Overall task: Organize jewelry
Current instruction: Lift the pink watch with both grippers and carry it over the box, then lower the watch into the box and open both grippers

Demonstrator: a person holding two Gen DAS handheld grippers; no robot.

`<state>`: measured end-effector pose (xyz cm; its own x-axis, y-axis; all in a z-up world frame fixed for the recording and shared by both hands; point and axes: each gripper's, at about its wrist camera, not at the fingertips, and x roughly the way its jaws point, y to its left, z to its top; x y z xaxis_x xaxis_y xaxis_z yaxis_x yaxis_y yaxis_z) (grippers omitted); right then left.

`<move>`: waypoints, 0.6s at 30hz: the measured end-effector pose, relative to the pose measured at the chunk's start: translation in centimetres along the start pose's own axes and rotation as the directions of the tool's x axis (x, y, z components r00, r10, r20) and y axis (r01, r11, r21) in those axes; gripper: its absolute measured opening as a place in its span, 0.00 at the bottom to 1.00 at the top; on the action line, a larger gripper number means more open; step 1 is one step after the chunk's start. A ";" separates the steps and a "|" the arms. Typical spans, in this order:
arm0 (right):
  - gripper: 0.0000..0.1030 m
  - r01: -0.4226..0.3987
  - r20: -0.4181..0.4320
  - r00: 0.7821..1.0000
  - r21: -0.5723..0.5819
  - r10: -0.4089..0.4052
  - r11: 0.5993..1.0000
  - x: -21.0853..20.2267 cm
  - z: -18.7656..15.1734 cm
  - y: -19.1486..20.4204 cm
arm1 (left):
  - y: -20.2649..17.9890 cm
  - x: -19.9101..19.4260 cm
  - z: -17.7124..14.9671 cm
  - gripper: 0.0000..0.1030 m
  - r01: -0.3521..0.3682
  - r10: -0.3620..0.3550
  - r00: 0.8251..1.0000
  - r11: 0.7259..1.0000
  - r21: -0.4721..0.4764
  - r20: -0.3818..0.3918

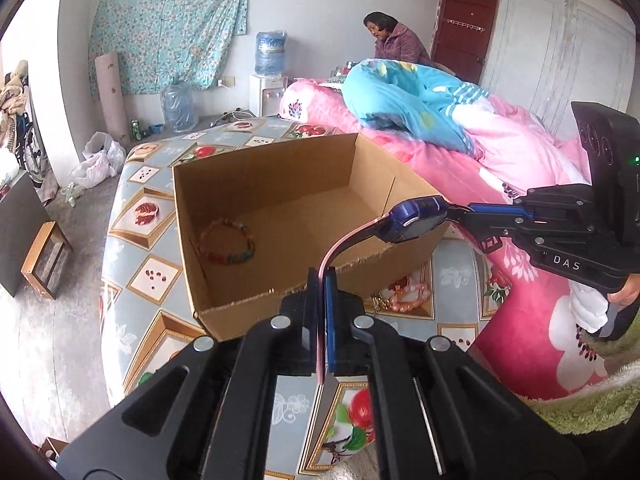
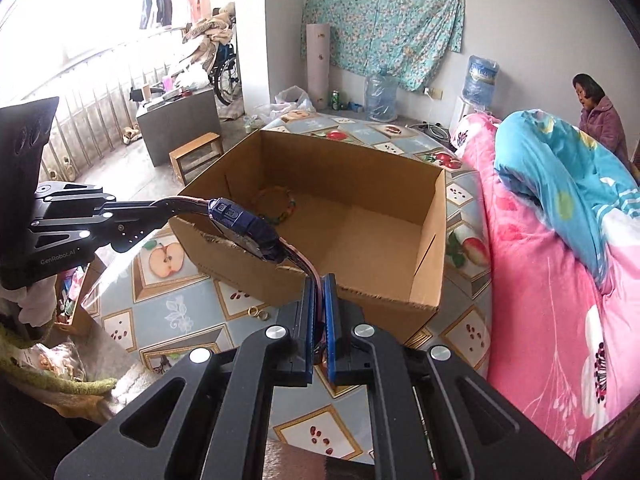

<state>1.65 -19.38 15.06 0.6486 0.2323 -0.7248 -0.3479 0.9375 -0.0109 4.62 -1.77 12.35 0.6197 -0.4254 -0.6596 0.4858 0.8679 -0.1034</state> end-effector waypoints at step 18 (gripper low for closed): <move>0.05 -0.060 -0.269 0.961 0.023 0.064 0.998 13.6 6.7 -7.2 | 6.3 13.3 7.6 0.03 0.116 -0.141 0.957 0.987 -0.113 -0.255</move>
<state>17.53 -21.21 9.94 0.4185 0.2135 -0.8828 -0.3707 0.9275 0.0486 20.61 -3.95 8.61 0.3669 -0.4642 -0.8062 0.4817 0.8362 -0.2622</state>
